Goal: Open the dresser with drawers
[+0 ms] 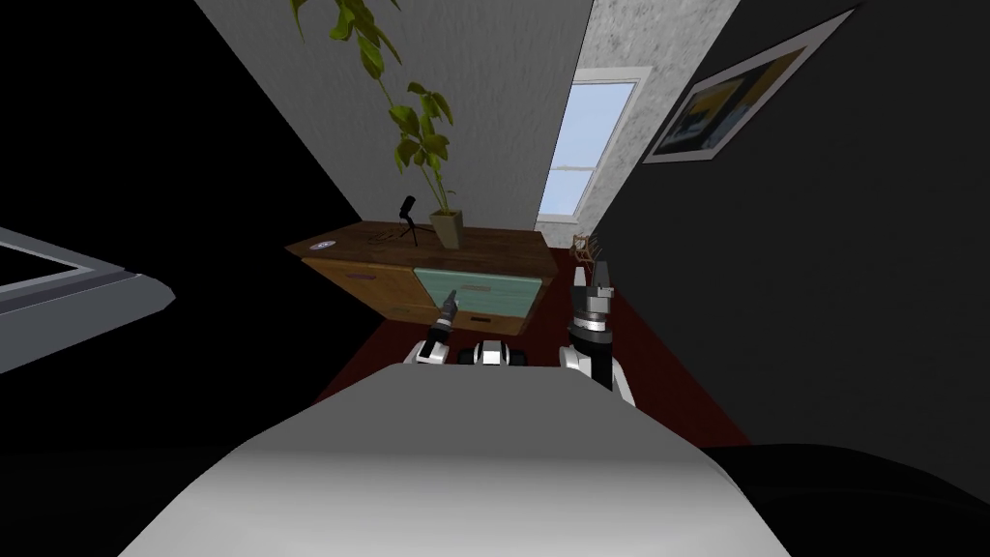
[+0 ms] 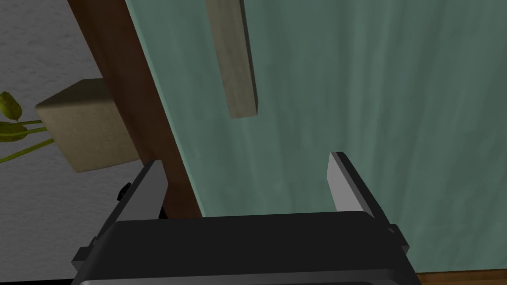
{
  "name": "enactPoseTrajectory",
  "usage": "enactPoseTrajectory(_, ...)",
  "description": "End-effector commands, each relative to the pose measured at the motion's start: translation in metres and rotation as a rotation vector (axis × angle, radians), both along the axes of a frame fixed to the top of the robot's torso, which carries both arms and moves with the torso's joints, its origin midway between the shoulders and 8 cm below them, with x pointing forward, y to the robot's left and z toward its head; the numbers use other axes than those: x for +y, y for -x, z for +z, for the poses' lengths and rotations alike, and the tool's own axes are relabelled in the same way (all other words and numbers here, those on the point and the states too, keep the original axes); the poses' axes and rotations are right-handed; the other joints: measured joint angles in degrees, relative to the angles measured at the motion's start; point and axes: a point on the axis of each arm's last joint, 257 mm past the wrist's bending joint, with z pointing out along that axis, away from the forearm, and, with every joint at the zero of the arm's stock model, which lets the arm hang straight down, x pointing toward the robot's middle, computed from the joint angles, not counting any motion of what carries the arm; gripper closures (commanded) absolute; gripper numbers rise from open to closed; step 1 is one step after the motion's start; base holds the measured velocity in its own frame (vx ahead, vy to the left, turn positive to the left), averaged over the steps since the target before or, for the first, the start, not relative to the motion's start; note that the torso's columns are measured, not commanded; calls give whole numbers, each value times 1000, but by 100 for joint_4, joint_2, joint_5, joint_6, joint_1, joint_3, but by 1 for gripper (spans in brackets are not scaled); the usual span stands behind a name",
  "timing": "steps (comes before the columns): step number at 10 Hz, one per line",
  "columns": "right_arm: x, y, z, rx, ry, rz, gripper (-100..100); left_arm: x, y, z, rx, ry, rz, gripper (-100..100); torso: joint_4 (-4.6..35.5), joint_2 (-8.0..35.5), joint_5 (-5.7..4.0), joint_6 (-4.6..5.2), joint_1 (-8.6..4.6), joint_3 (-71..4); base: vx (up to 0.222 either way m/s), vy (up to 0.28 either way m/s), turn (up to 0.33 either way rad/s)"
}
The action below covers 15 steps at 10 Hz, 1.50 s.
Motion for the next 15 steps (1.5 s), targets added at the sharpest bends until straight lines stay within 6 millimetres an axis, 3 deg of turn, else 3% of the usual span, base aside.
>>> enactPoseTrajectory(1,0,0,0,0,0,0,0,-10,-6,3,3,37,11,-100,3,10,1,0,5,6,116,-29,-1)
enactPoseTrajectory(4,0,0,0,0,0,0,0,-25,-8,6,1,91,23,-100,12,44,8,0,28,27,37,3,-2)
enactPoseTrajectory(7,0,0,0,0,0,0,0,-21,-10,9,-1,81,22,-100,1,-4,4,0,17,-1,44,5,-7)
enactPoseTrajectory(8,0,0,0,0,0,0,0,-21,-11,9,0,81,22,100,0,6,5,-1,16,2,6,1,1)
enactPoseTrajectory(13,0,0,0,0,0,0,0,-24,-4,16,-6,81,13,100,23,59,-1,-9,15,34,-158,11,17)
enactPoseTrajectory(15,0,0,0,0,0,0,0,-24,2,10,8,81,12,100,22,3,-8,3,0,2,-107,7,17)
